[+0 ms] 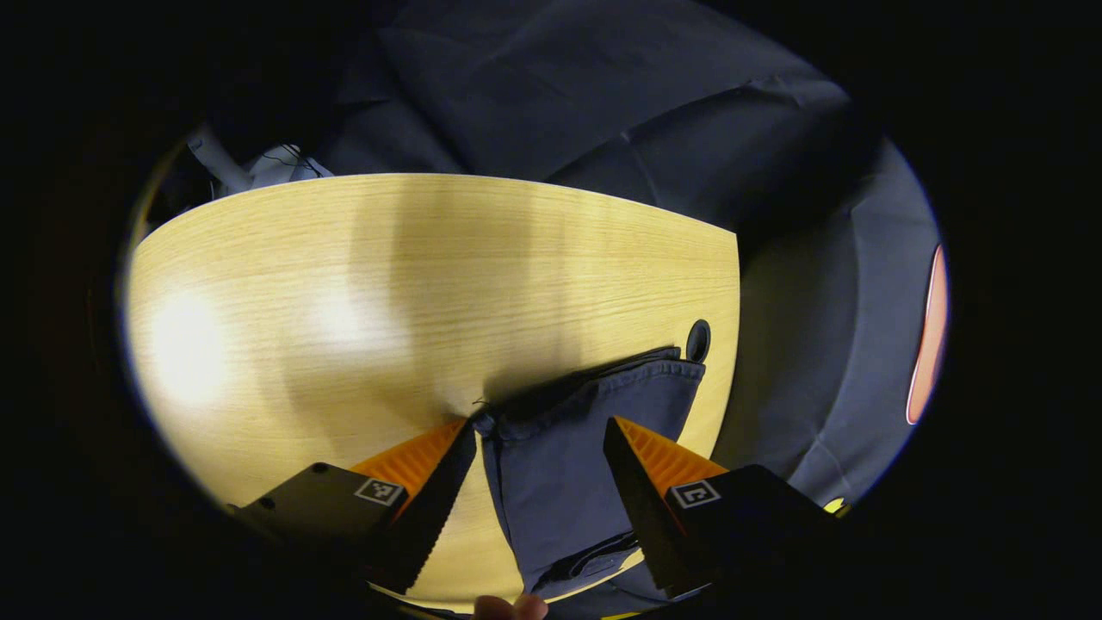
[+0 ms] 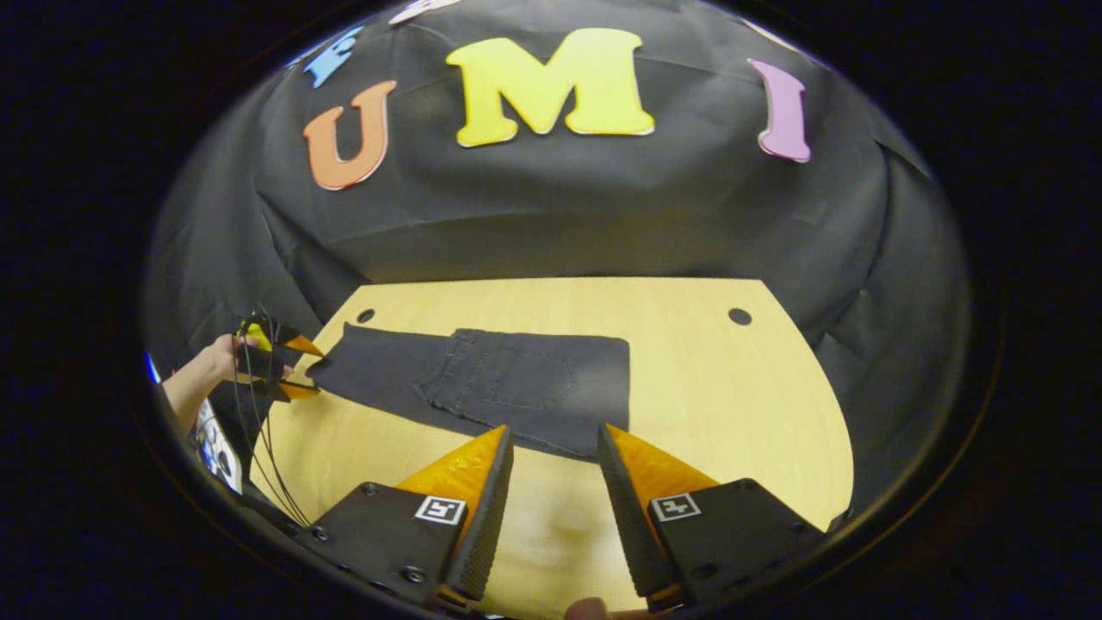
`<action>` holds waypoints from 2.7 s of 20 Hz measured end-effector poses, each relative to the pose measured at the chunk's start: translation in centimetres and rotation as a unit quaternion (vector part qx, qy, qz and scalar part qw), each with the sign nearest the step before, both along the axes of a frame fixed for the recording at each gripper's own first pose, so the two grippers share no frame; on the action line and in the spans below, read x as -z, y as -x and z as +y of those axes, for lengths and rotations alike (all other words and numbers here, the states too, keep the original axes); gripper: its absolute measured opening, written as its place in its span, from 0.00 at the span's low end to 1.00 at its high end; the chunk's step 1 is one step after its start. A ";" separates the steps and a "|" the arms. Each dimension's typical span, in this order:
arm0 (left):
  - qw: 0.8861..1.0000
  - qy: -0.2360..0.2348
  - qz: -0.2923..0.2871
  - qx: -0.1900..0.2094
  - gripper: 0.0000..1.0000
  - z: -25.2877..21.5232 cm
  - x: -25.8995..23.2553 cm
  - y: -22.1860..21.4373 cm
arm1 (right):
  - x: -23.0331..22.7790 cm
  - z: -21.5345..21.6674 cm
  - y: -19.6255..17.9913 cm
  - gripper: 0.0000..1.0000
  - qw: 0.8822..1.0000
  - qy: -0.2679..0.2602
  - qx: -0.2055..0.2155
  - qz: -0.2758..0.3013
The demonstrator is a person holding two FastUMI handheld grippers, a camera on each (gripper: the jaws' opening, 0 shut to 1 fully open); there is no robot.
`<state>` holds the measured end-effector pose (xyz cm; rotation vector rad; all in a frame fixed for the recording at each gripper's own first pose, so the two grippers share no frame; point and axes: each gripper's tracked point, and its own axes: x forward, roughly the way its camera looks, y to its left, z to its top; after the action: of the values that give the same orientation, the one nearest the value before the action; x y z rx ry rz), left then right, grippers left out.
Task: Grasp the waist and the cuffs of the jeans and fold them to make the two legs overlap; first hold the waist and fold one-third of the jeans toward the cuffs, then hold the cuffs and fold the remaining one-third in the same direction to finish folding.
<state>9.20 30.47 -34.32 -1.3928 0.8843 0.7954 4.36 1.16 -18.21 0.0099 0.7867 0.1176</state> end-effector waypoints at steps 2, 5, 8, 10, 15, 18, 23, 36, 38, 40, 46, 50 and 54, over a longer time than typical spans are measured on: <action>1.000 0.006 0.005 -0.003 0.97 0.0 0.2 -0.8 | 1.1 -1.1 0.5 0.64 1.000 -0.007 0.013 0.017; 0.998 0.002 0.055 0.026 0.93 -0.6 1.1 -0.9 | 2.6 -1.9 0.8 0.75 0.998 -0.031 0.036 0.039; 0.994 -0.026 0.101 0.036 0.73 -0.6 2.0 0.1 | 3.4 -2.3 0.9 0.75 0.997 -0.050 0.048 0.046; 0.997 -0.017 0.067 0.021 0.54 -1.1 2.0 -1.2 | 3.7 -3.0 0.9 0.75 0.995 -0.059 0.061 0.049; 0.999 -0.016 -0.034 -0.005 0.00 -1.1 1.1 -2.0 | 3.7 -6.8 1.4 0.68 0.993 -0.049 0.093 0.050; 0.994 -0.038 -0.101 0.012 0.05 -2.4 -3.1 -3.1 | 2.8 -7.6 1.4 0.76 0.993 -0.037 0.104 0.039; 0.944 -0.175 -0.224 0.167 0.05 -9.2 -16.0 -5.1 | 0.6 -7.6 1.8 0.79 0.996 -0.024 0.086 0.012; 0.716 -0.320 -0.361 0.505 0.04 -45.9 -17.8 -5.5 | -5.1 -17.0 11.9 0.81 0.987 0.065 0.131 -0.068; 0.693 -0.340 -0.337 0.539 0.04 -49.4 -12.4 -5.8 | -5.1 -19.0 13.3 0.84 0.984 0.076 0.149 -0.063; 0.675 -0.360 -0.307 0.566 0.04 -51.2 -8.3 -4.9 | -4.8 -20.7 14.7 0.84 0.982 0.086 0.162 -0.053; 0.667 -0.388 -0.210 0.600 0.07 -53.3 -0.2 -3.1 | -3.9 -22.4 15.5 0.83 0.983 0.088 0.157 -0.031; 0.669 -0.403 -0.201 0.591 0.78 -53.9 -3.4 -1.5 | -4.9 -20.8 12.6 0.83 0.990 0.069 0.106 -0.056; 0.684 -0.428 -0.268 0.526 1.00 -53.5 -13.7 -0.1 | -9.0 -17.7 8.6 0.80 0.990 0.040 0.048 -0.127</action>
<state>9.31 -22.99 -20.58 -0.0858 0.5447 -0.1668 -4.25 -16.52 -9.25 -0.0436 0.5343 -0.0043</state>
